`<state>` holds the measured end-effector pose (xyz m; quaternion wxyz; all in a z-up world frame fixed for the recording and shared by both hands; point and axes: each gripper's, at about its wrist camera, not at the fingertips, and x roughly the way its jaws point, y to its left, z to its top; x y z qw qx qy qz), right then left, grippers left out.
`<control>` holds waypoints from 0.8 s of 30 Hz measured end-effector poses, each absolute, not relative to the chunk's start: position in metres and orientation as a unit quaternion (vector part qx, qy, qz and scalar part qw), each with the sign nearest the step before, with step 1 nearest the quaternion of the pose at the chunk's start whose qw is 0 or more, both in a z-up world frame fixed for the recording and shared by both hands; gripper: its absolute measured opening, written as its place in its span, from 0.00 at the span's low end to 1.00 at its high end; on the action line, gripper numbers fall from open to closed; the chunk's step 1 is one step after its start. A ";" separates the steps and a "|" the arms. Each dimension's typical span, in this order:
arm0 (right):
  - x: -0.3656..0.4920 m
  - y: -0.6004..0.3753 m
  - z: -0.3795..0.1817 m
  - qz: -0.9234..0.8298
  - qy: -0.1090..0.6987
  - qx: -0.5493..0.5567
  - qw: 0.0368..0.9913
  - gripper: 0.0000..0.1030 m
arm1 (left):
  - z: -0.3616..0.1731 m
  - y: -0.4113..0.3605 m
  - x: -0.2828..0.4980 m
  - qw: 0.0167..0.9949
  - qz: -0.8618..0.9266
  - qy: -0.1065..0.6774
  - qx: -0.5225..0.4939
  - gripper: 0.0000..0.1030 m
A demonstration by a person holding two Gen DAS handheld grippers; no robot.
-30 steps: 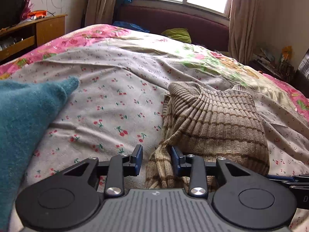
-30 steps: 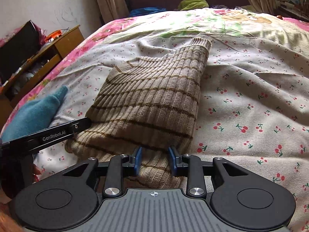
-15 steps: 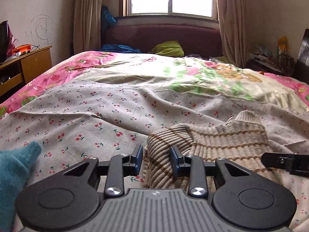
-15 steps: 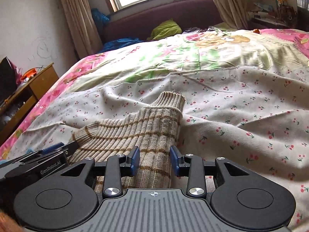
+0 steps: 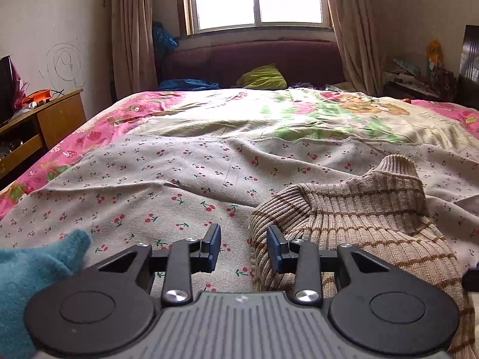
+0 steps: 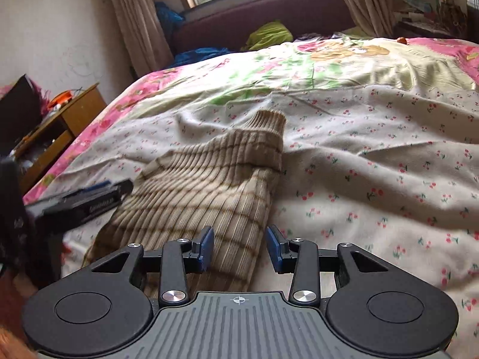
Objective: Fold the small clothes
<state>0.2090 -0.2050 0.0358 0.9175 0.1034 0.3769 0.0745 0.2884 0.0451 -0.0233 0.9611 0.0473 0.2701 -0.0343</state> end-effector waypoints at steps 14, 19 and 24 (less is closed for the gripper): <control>0.167 -0.188 0.023 0.083 0.418 0.088 0.900 0.37 | -0.034 0.079 0.265 0.945 -0.004 0.326 0.018 0.46; 0.167 -0.185 0.009 0.066 0.431 0.094 0.895 0.37 | -0.027 0.084 0.235 0.946 -0.028 0.323 0.002 0.46; 0.164 -0.180 0.018 0.070 0.432 0.098 0.894 0.37 | -0.047 0.073 0.234 0.928 -0.020 0.366 0.059 0.46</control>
